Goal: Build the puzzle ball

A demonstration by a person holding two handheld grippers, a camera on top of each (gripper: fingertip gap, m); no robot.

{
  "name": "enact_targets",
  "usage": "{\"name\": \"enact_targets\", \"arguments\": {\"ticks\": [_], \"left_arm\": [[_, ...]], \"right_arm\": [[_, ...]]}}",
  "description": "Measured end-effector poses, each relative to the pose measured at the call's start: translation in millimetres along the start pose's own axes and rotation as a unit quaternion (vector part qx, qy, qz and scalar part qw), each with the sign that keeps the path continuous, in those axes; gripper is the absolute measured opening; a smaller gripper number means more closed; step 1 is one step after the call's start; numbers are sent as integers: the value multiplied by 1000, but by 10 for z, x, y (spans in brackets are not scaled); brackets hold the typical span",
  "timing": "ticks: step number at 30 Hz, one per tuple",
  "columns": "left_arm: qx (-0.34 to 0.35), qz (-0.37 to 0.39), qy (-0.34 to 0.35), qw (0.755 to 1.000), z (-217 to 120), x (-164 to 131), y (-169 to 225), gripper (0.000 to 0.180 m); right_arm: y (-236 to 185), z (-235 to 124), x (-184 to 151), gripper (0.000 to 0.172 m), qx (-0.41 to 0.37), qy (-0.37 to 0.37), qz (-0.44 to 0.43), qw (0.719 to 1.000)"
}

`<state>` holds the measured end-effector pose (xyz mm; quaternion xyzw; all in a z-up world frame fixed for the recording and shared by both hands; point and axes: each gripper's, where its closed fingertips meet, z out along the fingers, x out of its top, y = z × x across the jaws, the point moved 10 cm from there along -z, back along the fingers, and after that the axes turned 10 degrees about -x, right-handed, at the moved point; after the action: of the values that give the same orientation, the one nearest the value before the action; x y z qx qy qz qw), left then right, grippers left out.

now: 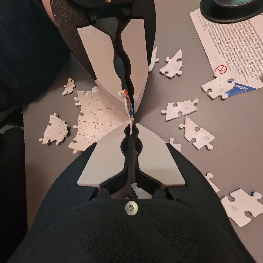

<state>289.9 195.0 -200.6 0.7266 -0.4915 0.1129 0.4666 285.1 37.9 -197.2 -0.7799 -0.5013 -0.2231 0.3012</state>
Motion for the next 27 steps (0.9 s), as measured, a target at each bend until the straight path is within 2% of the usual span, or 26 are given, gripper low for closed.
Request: {"name": "enact_targets", "arguments": {"ticks": [3,4,8,12,16,18,22,27], "left_arm": [[5,-2,1,1000,-5,1,-2,2],[12,-5,5,1000,-18,5,-10,2],[36,-14,29,999,-86,13,-51,2],[55,-3,41,998,-98,37,-56,2],[83,12,50,995,-118,65,-45,2],[92,21,49,994,-122,71,-40,2],[95,26,51,994,-119,73,-41,1],[95,28,51,994,-128,63,-49,1]], "right_arm": [[25,-39,-36,13,-8,-11,5,1000],[45,-86,-52,22,-23,-6,2,1000],[104,-261,-45,45,-83,72,-5,994],[115,-165,-25,35,-93,76,-18,993],[109,-94,-40,30,-75,41,10,996],[116,-123,-17,25,-98,52,9,994],[140,-144,37,8,-91,80,8,993],[128,-94,87,8,-80,38,-18,996]]}}
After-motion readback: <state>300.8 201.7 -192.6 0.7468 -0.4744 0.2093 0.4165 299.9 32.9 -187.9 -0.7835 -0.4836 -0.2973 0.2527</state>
